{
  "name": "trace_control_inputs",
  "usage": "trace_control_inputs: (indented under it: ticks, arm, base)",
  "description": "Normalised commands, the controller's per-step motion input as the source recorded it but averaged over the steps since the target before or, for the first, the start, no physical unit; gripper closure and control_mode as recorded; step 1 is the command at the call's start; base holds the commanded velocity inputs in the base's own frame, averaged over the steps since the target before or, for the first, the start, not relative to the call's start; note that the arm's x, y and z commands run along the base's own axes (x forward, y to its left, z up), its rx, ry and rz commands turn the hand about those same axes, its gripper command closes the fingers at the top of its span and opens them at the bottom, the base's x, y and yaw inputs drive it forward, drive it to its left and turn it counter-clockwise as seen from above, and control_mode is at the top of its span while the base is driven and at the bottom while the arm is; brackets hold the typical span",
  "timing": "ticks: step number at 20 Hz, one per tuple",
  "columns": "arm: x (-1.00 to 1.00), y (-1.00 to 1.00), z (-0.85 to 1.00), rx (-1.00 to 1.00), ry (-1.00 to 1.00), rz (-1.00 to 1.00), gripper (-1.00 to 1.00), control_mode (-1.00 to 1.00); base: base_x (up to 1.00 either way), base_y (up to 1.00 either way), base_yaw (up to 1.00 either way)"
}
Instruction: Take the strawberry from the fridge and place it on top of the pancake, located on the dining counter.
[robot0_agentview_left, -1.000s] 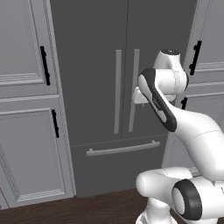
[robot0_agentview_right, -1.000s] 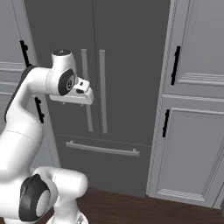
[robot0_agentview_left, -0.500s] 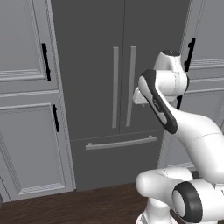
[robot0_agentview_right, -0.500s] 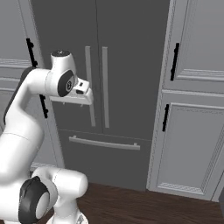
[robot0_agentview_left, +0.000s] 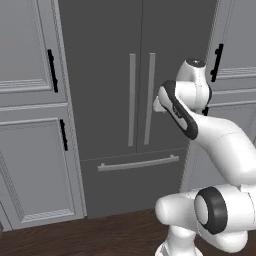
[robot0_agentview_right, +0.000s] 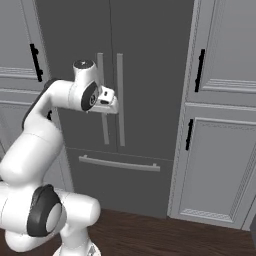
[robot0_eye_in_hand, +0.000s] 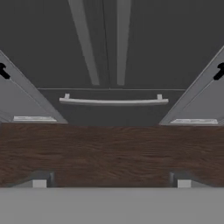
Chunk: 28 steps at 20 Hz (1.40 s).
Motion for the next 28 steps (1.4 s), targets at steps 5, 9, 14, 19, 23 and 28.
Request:
trace_control_inputs:
  ticks: [5, 9, 14, 19, 23, 28]
  arm:
    - [0.76, -0.02, 0.00, 0.00, -0.09, -0.09, -1.00, -1.00]
    - [0.74, 0.05, 0.04, 0.00, -0.18, -0.06, -1.00, -1.00]
    - [0.53, 0.00, 0.09, 0.00, -0.27, -0.01, -1.00, -1.00]
    - [0.52, -0.05, 0.16, 0.00, -0.10, 0.00, -1.00, -1.00]
    - [0.58, -0.03, 0.12, 0.00, 0.00, 0.00, -1.00, -1.00]
    - [0.57, -0.13, 0.00, 0.01, 0.01, 0.01, -1.00, -1.00]
  base:
    - [0.00, 0.00, 0.00]
    - [0.00, 0.00, 0.00]
    - [0.00, 0.00, 0.00]
    - [0.00, 0.00, 0.00]
    - [0.00, 0.00, 0.00]
    - [0.00, 0.00, 0.00]
